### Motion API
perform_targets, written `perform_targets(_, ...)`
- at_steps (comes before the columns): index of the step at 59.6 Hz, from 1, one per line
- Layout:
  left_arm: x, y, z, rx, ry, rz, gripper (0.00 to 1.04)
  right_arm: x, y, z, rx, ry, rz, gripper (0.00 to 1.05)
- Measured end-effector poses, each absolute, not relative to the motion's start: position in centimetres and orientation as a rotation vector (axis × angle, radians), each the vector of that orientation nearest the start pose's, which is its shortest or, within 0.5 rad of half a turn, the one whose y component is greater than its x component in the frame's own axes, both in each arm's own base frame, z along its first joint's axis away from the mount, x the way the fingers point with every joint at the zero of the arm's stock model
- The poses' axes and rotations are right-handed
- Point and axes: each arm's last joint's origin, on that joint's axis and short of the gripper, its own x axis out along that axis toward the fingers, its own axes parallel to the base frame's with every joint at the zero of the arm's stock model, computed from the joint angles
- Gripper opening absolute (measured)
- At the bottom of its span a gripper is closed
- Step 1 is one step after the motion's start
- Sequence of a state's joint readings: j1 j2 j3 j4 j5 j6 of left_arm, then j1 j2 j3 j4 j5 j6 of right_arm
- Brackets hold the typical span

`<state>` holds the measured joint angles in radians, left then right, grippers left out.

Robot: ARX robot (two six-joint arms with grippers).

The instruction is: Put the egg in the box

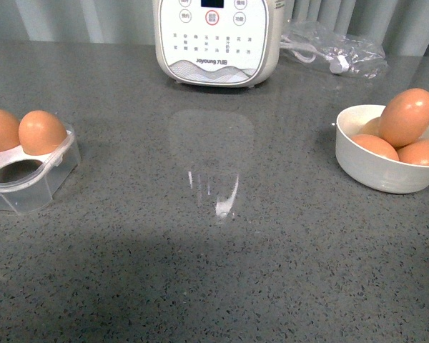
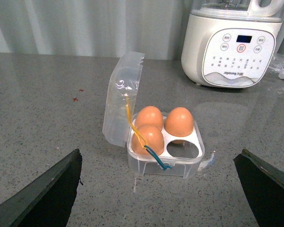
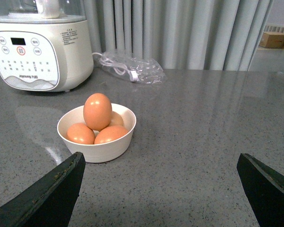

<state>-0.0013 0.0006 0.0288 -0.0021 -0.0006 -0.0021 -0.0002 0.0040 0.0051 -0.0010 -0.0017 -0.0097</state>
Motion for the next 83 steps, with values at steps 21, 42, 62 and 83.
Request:
perform_targets(21, 9.59, -0.01, 17.31, -0.002, -0.026, -0.001, 0.98, 9.76, 0.0, 16.49, -0.01, 0.0, 0.002, 0.98)
perform_targets(42, 9.59, -0.01, 17.31, -0.002, -0.026, -0.001, 0.98, 9.76, 0.0, 16.49, -0.01, 0.0, 0.002, 0.98)
perform_targets(62, 9.59, -0.01, 17.31, -0.002, -0.026, 0.0, 0.98, 9.76, 0.0, 16.49, -0.01, 0.0, 0.002, 0.98)
perform_targets(83, 9.59, -0.01, 17.31, -0.002, -0.026, 0.0, 0.98, 10.33, -0.04, 16.57, -0.02, 0.081, -0.049, 0.98)
